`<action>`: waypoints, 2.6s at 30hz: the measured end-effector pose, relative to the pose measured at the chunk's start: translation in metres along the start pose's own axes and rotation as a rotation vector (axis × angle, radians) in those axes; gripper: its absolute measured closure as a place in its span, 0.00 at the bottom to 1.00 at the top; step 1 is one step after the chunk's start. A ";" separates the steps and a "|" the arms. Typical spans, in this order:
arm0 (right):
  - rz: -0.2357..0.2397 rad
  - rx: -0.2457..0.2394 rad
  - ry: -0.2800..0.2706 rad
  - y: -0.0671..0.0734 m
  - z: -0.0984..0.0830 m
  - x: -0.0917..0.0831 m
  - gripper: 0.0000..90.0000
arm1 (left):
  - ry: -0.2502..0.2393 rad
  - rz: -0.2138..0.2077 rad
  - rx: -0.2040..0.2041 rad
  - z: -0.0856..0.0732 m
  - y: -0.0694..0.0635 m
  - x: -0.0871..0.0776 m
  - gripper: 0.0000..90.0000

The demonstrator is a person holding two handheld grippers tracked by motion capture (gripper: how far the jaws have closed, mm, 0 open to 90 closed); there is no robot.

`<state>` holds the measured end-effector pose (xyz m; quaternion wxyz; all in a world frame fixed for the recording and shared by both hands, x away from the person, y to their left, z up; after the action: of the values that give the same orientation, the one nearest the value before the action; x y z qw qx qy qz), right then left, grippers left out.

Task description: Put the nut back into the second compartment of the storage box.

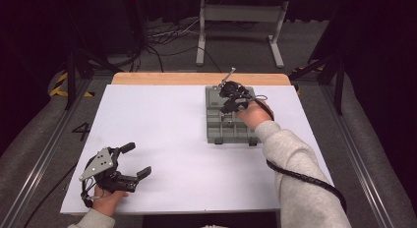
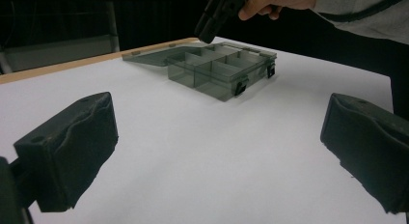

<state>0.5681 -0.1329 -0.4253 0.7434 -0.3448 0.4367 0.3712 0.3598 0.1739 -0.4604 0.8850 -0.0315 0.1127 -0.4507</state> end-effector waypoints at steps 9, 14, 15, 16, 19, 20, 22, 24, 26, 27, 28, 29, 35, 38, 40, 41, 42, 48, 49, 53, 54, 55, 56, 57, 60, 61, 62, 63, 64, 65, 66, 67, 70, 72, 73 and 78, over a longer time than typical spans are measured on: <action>0.018 0.009 0.049 0.000 -0.014 0.022 0.75 | 0.003 0.000 0.004 0.000 0.000 0.000 0.00; 0.026 0.014 0.054 0.001 -0.018 0.028 0.75 | 0.002 0.001 0.000 0.000 0.000 0.000 0.00; 0.029 0.017 0.055 0.002 -0.018 0.029 0.75 | 0.000 0.000 0.003 0.000 0.000 0.000 0.00; 0.026 0.014 0.050 0.002 -0.019 0.030 0.72 | 0.000 0.001 0.003 0.000 0.000 0.000 0.00; -0.015 0.031 0.023 -0.001 -0.019 0.025 0.52 | 0.001 0.002 0.004 0.000 0.000 -0.001 0.00; -0.029 0.045 0.001 -0.003 -0.019 0.022 0.46 | 0.002 0.002 0.006 0.000 0.000 -0.001 0.00; -0.040 0.059 -0.025 -0.003 -0.020 0.015 0.39 | 0.004 0.002 0.007 0.000 0.000 -0.001 0.00; -0.041 0.070 -0.066 -0.003 -0.021 0.006 0.34 | 0.002 0.003 0.005 0.000 0.000 -0.001 0.00; -0.032 0.080 -0.149 0.000 -0.024 -0.010 0.25 | -0.001 0.005 0.004 0.000 0.000 -0.001 0.00; -0.029 0.086 -0.175 0.001 -0.025 -0.015 0.23 | -0.001 0.005 0.004 0.000 0.000 -0.001 0.00; -0.029 0.086 -0.175 0.001 -0.025 -0.015 0.23 | -0.002 0.006 0.001 0.000 -0.001 -0.001 0.00; -0.025 0.091 -0.220 0.003 -0.027 -0.024 0.21 | -0.001 0.005 0.002 -0.001 -0.001 -0.001 0.00; -0.030 0.126 -0.433 0.016 -0.047 -0.062 0.14 | 0.009 0.004 0.000 -0.002 -0.001 0.000 0.00; -0.056 0.125 -0.550 0.023 -0.063 -0.080 0.10 | 0.005 0.006 -0.002 -0.001 -0.001 0.000 0.00; -0.069 0.128 -0.611 0.027 -0.072 -0.089 0.08 | 0.007 0.007 0.003 -0.001 -0.001 0.000 0.00; -0.069 0.128 -0.611 0.027 -0.072 -0.089 0.08 | 0.003 0.009 0.003 -0.001 -0.001 0.001 0.00; -0.073 0.135 -0.649 0.029 -0.077 -0.094 0.07 | 0.004 0.008 0.005 -0.001 -0.001 0.001 0.00; -0.126 0.132 -0.846 0.043 -0.108 -0.113 0.06 | 0.007 0.005 0.003 0.000 -0.002 0.002 0.00; -0.128 0.138 -0.866 0.044 -0.113 -0.115 0.05 | 0.007 0.005 0.003 0.000 -0.002 0.002 0.00; -0.128 0.146 -0.955 0.051 -0.131 -0.119 0.05 | 0.011 0.003 0.012 0.000 -0.002 0.002 0.00; -0.128 0.146 -0.955 0.051 -0.131 -0.119 0.05 | 0.007 0.003 0.012 0.000 -0.002 0.002 0.00; -0.134 0.140 -0.973 0.054 -0.137 -0.119 0.05 | 0.004 0.002 0.011 0.000 -0.002 0.002 0.00; -0.141 0.138 -0.983 0.057 -0.141 -0.119 0.04 | 0.002 0.002 0.009 0.000 -0.002 0.002 0.00; -0.148 0.132 -0.995 0.059 -0.145 -0.119 0.04 | 0.001 0.000 0.011 0.001 -0.002 0.002 0.00; -0.156 0.125 -1.012 0.064 -0.155 -0.117 0.03 | -0.005 0.000 0.010 0.001 -0.003 0.003 0.00; -0.158 0.121 -1.017 0.068 -0.161 -0.114 0.03 | -0.005 -0.002 0.013 0.001 -0.003 0.003 0.00; -0.162 0.127 -1.023 0.070 -0.166 -0.113 0.03 | -0.003 -0.003 0.010 0.001 -0.003 0.004 0.00; -0.163 0.121 -1.032 0.071 -0.168 -0.112 0.03 | -0.002 -0.004 0.013 0.001 -0.003 0.004 0.00; -0.169 0.125 -1.040 0.073 -0.172 -0.112 0.03 | -0.002 -0.004 0.013 0.001 -0.003 0.004 0.00; -0.178 0.130 -1.045 0.074 -0.175 -0.110 0.03 | -0.002 -0.008 0.014 0.002 -0.003 0.004 0.00; -0.178 0.130 -1.045 0.074 -0.175 -0.110 0.03 | -0.002 -0.008 0.016 0.002 -0.003 0.004 0.00; -0.181 0.132 -1.047 0.074 -0.178 -0.109 0.03 | -0.003 -0.008 0.017 0.002 -0.003 0.004 0.00; -0.202 0.158 -1.029 0.076 -0.188 -0.106 0.03 | -0.014 -0.014 0.021 0.004 -0.004 0.004 0.00; -0.202 0.168 -1.017 0.079 -0.196 -0.103 0.03 | -0.012 -0.018 0.030 0.004 -0.005 0.003 0.00; -0.201 0.173 -1.003 0.081 -0.200 -0.100 0.03 | -0.019 -0.019 0.030 0.005 -0.005 0.002 0.00; -0.207 0.181 -0.962 0.082 -0.213 -0.090 0.03 | -0.036 -0.022 0.029 0.008 -0.005 0.000 0.00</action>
<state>0.3836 -0.2935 -0.4407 0.9204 -0.1101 0.0384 0.3732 0.3575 0.1701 -0.4518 0.8822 -0.0280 0.0896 -0.4613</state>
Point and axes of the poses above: each handheld gripper's, and its own axes: x roughly forward along the jaws, z roughly out of its top, y roughly to its left, the point moved 7 cm from there along x, roughly forward along the jaws, and after that the axes turned 5 degrees about -x, right-handed, at the moved point
